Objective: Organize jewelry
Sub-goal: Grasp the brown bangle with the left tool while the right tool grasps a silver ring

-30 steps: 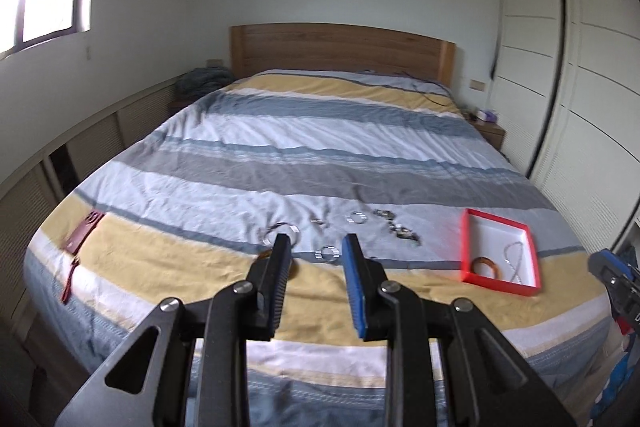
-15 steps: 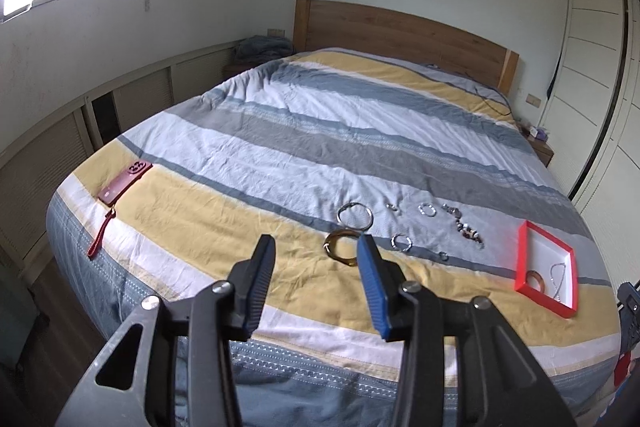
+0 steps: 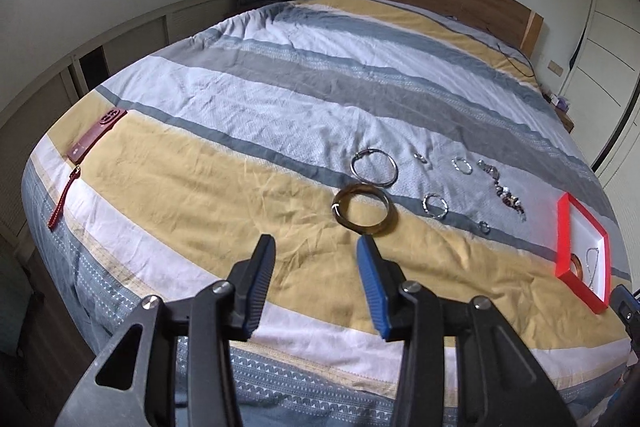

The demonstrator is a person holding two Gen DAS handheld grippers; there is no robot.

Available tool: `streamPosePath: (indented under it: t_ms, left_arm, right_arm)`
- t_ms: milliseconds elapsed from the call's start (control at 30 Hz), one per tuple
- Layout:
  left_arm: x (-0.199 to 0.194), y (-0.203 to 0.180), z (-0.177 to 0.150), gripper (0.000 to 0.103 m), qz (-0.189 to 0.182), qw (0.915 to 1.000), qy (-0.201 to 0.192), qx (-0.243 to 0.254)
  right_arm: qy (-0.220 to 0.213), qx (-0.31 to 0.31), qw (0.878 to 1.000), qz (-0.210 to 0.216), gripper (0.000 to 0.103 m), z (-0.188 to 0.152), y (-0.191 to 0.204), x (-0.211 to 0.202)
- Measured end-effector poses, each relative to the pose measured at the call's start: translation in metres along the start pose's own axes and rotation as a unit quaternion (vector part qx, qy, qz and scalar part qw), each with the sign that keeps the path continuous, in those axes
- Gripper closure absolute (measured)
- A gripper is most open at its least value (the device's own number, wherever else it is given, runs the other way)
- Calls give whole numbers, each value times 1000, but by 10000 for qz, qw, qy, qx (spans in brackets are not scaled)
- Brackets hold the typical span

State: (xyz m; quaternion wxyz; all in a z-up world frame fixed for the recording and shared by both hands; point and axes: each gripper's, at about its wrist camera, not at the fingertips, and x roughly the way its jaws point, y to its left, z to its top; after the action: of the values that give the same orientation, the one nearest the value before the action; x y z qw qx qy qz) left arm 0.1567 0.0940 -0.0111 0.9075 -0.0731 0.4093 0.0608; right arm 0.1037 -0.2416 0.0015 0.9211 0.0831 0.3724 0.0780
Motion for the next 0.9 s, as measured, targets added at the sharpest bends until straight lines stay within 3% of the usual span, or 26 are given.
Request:
streamPosePath:
  t_ms: [500,733,900]
  left_arm:
    - [119,-11,25,63,-193,9984,525,-101]
    - [156,-16,29,63,-219,9974,692,-29]
    - [176,-16,27,63,-210,9966,793,6]
  right_arm:
    - [828,-110,9962,259,54,24,11,144]
    - [1044,-168,9938,346,54,31,17,197]
    - [1169,-191,9924,340,60,32,19,227]
